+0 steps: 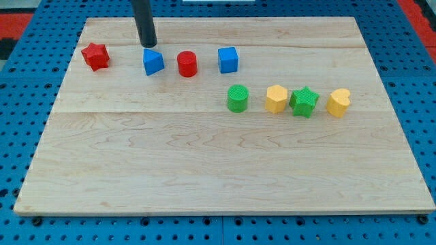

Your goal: Place your hand on top of red star

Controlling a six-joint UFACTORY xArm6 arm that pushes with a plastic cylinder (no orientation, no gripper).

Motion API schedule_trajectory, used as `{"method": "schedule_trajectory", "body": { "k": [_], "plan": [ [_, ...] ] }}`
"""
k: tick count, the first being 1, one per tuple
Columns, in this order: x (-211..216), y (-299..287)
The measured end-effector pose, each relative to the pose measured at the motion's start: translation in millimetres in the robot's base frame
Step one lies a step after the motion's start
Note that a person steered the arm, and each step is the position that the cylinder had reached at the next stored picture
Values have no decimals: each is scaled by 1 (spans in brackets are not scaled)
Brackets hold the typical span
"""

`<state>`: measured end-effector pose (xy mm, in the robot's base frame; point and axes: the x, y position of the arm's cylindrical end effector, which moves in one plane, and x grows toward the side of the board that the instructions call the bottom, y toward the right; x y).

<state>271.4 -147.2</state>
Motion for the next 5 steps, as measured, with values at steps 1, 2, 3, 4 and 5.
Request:
{"method": "schedule_trajectory", "body": {
  "k": [1,2,3,4,5],
  "plan": [
    [-5,-17],
    [3,-18],
    [11,-18],
    [-6,-25],
    [-16,-72]
  ]
}}
